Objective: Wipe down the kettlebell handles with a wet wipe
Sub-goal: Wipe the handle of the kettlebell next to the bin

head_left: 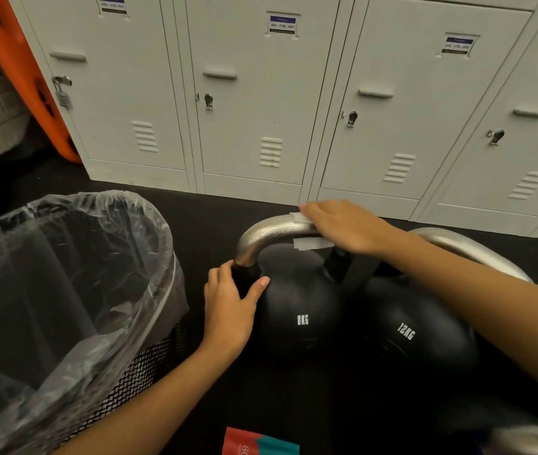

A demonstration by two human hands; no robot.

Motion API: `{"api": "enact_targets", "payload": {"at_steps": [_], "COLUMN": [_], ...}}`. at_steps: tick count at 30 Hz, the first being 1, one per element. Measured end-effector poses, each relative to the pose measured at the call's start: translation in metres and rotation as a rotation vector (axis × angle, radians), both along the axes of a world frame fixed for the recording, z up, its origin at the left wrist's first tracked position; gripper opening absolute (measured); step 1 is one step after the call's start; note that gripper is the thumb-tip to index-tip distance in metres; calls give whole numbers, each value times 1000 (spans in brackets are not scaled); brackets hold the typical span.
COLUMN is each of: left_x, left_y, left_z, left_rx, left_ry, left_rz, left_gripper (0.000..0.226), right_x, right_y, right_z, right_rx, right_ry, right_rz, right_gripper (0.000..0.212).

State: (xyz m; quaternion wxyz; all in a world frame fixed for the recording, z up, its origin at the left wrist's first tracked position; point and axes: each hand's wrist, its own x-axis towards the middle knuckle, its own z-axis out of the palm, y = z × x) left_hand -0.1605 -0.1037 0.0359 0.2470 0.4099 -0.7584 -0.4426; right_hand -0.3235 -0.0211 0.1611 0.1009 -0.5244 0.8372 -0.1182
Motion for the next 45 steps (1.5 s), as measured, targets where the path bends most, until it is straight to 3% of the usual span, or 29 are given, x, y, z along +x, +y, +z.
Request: {"api": "enact_targets", "payload": {"at_steps": [2,5,8,11,14,18,21,23,26,28,30,32,34,36,39,45], "left_x": [0,0,0,0,1,5,6,0,-18,-32,-47,-59,-67,-65,-56,-21], "left_y": [-1,-4,-3,-2,-5,-4,4,6,11,19,21,19,15,8,-3,-8], "left_z": [-1,0,1,1,3,14,33,52,82,93,99,102,101,93,70,22], "left_rx": [21,27,10,21,66,83,46,-33,-438,-677,-862,-988,-1034,-1097,-1180,-927], "left_ry": [6,14,3,9,9,-38,179,380,431,344,177,-69,-297,-349,-133,10], "left_rz": [-1,-9,-4,12,11,51,110,115,49,-49,-118,-207,-293,-295,-172,-35], "left_gripper": [59,52,48,49,50,60,63,54,43,41,44,40,32,29,35,44], "right_x": [9,8,-8,-16,-7,13,18,18,14,10,3,-4,-8,-8,-6,-5], "right_y": [-6,3,25,34,19,-3,-4,-2,1,3,5,6,5,4,3,5], "right_z": [-3,-19,-30,-27,-17,-9,-9,-10,-9,-6,-4,-6,-15,-22,-26,-30], "right_rx": [-44,-232,-318,-247,-192,-157,-173,-195,-310,-541,-759,-785,-690,-576,-507,-441], "right_ry": [90,58,-115,-267,-227,-14,54,9,-175,-402,-573,-641,-716,-696,-576,-376], "right_rz": [35,86,7,-127,-104,39,111,160,128,-7,-210,-377,-446,-457,-420,-335], "right_gripper": [37,34,33,34,34,34,32,31,28,22,29,32,28,28,27,34]}}
